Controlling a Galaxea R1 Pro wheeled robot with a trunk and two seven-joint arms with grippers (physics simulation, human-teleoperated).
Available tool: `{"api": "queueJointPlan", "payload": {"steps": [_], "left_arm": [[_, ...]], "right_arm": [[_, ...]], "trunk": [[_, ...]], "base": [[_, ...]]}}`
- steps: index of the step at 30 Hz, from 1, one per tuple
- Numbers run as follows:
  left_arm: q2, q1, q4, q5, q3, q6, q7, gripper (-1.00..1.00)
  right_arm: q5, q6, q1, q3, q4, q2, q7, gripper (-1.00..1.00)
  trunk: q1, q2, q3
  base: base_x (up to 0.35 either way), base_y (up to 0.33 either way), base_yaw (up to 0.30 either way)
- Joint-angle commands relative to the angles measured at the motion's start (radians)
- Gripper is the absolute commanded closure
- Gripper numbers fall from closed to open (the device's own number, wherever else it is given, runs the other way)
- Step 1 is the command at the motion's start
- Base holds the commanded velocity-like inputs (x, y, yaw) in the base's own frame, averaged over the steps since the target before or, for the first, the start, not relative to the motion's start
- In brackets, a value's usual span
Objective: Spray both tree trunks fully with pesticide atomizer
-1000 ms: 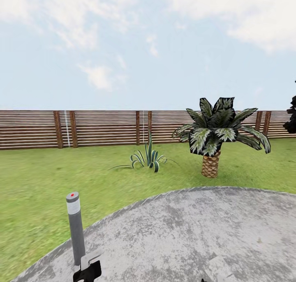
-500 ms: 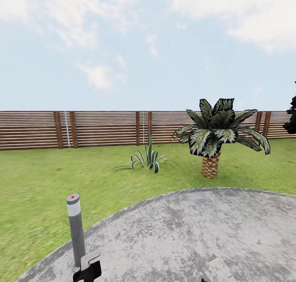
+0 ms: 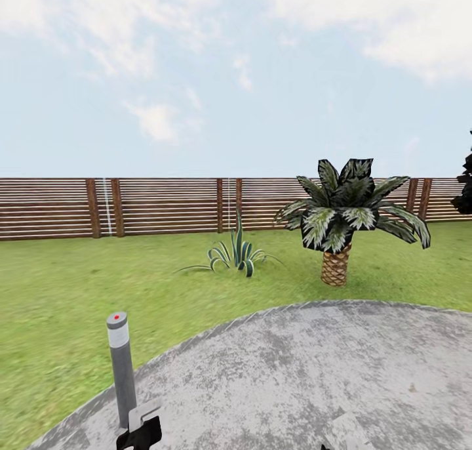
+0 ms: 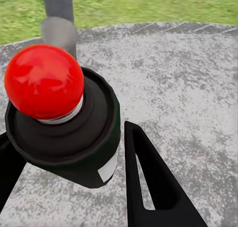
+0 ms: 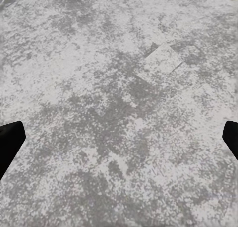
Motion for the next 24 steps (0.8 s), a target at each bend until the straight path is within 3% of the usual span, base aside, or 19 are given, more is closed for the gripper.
{"api": "queueJointPlan", "payload": {"steps": [1, 24], "left_arm": [[0.0, -0.001, 0.001, 0.006, -0.009, -0.003, 0.005, 1.0], [0.0, 0.0, 0.001, 0.006, -0.009, -0.003, 0.005, 1.0]], "right_arm": [[0.001, -0.003, -0.001, -0.002, 0.0, 0.0, -0.002, -1.0], [0.001, -0.003, -0.001, -0.002, 0.0, 0.001, -0.002, -1.0]], "trunk": [[-0.004, 0.006, 0.002], [-0.092, 0.167, 0.074]], "base": [[0.0, 0.0, 0.0], [0.0, 0.0, 0.0]]}}
